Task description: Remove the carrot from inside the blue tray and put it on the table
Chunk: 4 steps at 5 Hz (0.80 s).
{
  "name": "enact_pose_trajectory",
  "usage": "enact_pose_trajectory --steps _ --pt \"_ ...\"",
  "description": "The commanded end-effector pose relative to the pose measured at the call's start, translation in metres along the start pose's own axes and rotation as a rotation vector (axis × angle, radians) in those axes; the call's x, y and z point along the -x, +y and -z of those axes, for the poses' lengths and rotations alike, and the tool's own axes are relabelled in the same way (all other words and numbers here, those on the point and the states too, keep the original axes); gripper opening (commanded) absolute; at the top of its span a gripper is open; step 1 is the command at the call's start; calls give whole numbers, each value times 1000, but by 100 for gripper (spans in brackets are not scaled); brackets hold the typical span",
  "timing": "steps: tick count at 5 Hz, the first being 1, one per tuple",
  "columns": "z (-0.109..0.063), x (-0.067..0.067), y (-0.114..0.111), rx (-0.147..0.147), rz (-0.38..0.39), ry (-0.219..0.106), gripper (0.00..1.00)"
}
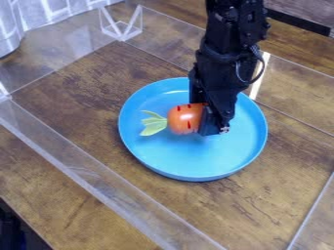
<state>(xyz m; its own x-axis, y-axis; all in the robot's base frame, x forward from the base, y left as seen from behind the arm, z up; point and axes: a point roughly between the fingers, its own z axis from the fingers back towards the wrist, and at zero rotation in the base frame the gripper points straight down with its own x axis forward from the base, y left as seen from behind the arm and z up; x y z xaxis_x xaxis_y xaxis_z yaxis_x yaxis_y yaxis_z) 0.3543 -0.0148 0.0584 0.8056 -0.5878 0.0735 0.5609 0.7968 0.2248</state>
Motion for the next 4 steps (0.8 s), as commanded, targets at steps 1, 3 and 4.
enact_pose_trajectory --steps 1,3,4 --pt "-31 1 21 -60 -24 -39 0" --pt "-71 19 47 -140 -47 -25 0" --pt "-89 44 60 -171 -95 15 0"
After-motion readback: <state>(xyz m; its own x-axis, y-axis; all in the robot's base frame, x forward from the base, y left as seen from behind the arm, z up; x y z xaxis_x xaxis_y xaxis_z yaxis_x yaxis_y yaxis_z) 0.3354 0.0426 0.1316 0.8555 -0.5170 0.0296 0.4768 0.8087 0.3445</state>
